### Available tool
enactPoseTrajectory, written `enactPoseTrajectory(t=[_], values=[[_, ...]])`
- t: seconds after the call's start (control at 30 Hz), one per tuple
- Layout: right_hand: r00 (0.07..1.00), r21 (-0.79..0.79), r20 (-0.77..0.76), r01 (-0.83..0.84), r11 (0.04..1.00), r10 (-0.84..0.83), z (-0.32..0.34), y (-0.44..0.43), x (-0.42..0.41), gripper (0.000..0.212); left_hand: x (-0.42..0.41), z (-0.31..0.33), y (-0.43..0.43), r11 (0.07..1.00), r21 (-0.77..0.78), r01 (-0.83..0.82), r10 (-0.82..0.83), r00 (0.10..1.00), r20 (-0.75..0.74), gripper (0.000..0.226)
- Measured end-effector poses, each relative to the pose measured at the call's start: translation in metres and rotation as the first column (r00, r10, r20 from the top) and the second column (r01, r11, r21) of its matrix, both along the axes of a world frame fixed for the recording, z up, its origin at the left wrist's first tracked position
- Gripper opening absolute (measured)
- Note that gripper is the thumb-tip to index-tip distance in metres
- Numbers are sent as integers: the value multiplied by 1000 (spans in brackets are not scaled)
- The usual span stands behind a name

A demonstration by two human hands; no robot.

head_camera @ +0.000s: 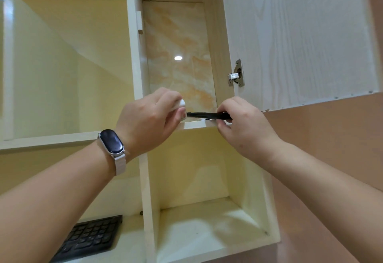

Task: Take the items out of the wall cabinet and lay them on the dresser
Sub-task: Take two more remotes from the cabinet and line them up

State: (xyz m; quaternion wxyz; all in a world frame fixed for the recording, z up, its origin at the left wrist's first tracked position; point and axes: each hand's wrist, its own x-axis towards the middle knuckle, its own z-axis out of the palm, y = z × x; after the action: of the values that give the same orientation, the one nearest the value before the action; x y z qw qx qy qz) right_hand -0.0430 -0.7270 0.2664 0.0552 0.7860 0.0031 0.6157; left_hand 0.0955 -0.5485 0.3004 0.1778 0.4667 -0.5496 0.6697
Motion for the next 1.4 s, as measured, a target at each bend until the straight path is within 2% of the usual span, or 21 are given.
enactPoseTrajectory(t=[0.13, 0.23, 0.33, 0.43, 0.53, 0.63, 0.73, 0.87, 1.03, 1.13, 1.27, 1.4], values=[[997, 44, 48, 64, 997, -66, -11, 5, -4, 11, 0, -7, 2, 1000, 12, -12, 13, 997, -77, 23], [995, 85, 58, 80, 993, -85, -18, 5, -8, 12, 3, -10, 1, 999, 36, -23, 28, 992, -127, 35], [991, 124, 16, 133, 983, -136, -26, 0, -10, 17, 4, -12, 4, 997, 50, -66, 72, 986, -148, 43], [979, 215, -88, 197, 957, -182, -32, -4, -12, 16, -2, -13, 15, 993, 26, -116, 119, 973, -198, 33], [985, 329, -127, 155, 932, -119, -37, -8, -15, 5, -6, -20, 28, 991, -59, -123, 101, 950, -295, 23], [993, 398, -119, 69, 915, -23, -42, -10, -16, 7, -10, -30, 36, 982, -88, -166, 121, 918, -377, 15], [993, 431, -110, 1, 902, 51, -47, -6, -16, 7, -15, -40, 38, 964, -100, -245, 175, 874, -453, 18], [989, 454, -105, -50, 890, 109, -53, 6, -11, 6, -16, -47, 42, 954, -83, -290, 215, 846, -488, 21], [988, 487, -96, -57, 872, 118, -60, 32, -8, 8, -9, -55, 54, 937, -78, -342, 271, 848, -456, 17], [989, 508, -89, -59, 860, 120, -63, 51, -9, 8, 2, -62, 58, 968, -75, -239, 173, 855, -489, 14], [991, 548, -103, -18, 836, 89, -70, 74, -3, 5, 13, -81, 54, 993, -100, 62, -107, 839, -534, 11], [996, 600, -79, 14, 800, 42, -87, 101, -1, 6, 12, -108, 58, 948, -163, 275, -315, 723, -615, 15]])
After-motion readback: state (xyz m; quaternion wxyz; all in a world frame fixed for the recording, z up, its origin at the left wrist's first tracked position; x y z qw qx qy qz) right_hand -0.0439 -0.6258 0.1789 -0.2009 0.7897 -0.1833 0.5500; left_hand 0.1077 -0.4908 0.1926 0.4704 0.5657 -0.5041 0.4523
